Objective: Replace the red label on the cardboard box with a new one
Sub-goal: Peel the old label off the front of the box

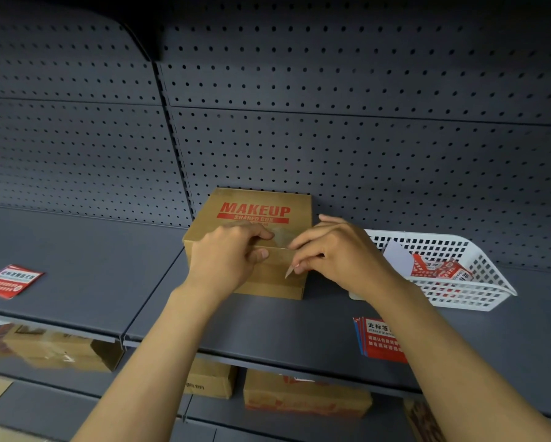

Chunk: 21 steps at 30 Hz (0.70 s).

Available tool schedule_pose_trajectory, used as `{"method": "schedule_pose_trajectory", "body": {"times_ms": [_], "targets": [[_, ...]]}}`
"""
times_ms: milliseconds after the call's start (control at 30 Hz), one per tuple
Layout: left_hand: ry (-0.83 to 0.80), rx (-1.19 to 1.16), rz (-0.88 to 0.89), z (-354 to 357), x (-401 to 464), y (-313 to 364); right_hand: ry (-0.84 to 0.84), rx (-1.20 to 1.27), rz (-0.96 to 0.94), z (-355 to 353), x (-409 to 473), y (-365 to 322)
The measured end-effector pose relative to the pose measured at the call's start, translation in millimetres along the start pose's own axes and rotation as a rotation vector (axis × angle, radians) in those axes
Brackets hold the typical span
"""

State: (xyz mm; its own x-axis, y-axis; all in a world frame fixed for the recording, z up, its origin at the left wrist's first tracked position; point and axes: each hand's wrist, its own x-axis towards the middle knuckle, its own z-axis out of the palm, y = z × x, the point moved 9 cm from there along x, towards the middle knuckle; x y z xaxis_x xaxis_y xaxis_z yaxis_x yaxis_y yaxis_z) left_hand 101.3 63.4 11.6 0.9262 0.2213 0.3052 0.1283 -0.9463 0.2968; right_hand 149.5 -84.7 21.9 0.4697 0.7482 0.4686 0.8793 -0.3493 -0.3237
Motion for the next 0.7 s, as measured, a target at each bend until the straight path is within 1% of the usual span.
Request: {"method": "schedule_pose_trajectory", "body": {"times_ms": [233,333,433,567,633,700], "targets": [[-0.018,-0.025,0.007,4,1,-1,-0.010,0.034,0.005,-1,-9,9],[-0.019,-0.016,-0.001,5,1,-4,0.001,0.009,0.014,-3,-12,11],[-0.011,-0.006,0.001,4,1,-3,0.042,-0.010,-0.009,-9,-15,9],[-0.028,0.003,0.018,6,-1,1,0.109,0.022,0.031,-20,-23,18],[-0.064,-0.044,0.005,8,-3,4,0.110,0.062,0.048,-16,-29,22],[-0.124,-0.158,0.001,10,-7,16,0.097,0.131,0.093,-12,-37,25]]}}
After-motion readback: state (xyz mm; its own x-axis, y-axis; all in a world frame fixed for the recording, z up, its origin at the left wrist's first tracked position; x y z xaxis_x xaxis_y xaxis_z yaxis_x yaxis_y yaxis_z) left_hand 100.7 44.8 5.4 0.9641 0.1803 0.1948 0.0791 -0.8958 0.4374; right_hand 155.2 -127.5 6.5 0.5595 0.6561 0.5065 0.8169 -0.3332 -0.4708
